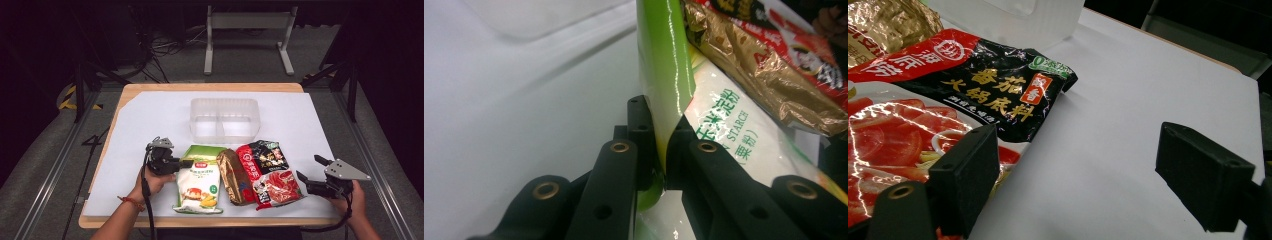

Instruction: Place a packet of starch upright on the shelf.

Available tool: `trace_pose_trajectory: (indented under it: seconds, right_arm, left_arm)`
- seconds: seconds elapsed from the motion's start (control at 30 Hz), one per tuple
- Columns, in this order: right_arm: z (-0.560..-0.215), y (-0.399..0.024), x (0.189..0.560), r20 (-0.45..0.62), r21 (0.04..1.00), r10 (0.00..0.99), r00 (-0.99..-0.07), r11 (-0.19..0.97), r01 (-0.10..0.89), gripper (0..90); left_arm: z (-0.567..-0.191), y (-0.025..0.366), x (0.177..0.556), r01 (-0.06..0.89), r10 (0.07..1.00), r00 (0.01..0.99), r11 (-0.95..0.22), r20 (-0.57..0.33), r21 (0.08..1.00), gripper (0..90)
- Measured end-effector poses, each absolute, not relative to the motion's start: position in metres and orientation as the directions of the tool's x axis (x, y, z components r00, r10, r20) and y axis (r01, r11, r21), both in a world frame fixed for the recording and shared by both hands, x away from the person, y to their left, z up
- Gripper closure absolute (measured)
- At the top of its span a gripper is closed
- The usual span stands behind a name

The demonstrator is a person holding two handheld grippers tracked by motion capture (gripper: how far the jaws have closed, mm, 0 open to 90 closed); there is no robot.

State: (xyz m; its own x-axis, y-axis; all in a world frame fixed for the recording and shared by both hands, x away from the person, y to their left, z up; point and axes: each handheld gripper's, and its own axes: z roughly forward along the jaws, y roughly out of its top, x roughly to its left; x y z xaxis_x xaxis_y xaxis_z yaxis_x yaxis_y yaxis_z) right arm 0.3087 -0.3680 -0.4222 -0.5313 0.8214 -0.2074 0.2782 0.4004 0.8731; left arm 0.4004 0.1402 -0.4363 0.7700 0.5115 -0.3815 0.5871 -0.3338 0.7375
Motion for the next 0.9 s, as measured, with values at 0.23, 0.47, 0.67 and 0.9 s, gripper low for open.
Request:
trace_pose_trajectory:
  seconds: [0.23, 0.47, 0.67, 0.9]
  right_arm:
    - [-0.422, -0.368, 0.309, -0.211, 0.872, 0.822, -0.530, 0.403, 0.278, 18.1]
    - [-0.423, -0.369, 0.309, -0.211, 0.872, 0.825, -0.524, 0.402, 0.281, 18.1]
    - [-0.423, -0.370, 0.309, -0.213, 0.873, 0.828, -0.519, 0.399, 0.280, 18.1]
    - [-0.423, -0.371, 0.310, -0.217, 0.871, 0.829, -0.516, 0.403, 0.282, 18.2]
  left_arm:
    - [-0.415, 0.158, 0.384, 0.552, 0.504, 0.775, -0.245, -0.382, 0.797, 87.2]
    - [-0.396, 0.163, 0.373, 0.499, 0.502, 0.789, -0.186, -0.355, 0.847, 87.4]
    - [-0.383, 0.164, 0.364, 0.462, 0.497, 0.798, -0.141, -0.341, 0.876, 87.5]
    - [-0.369, 0.159, 0.353, 0.419, 0.485, 0.813, -0.103, -0.323, 0.902, 87.8]
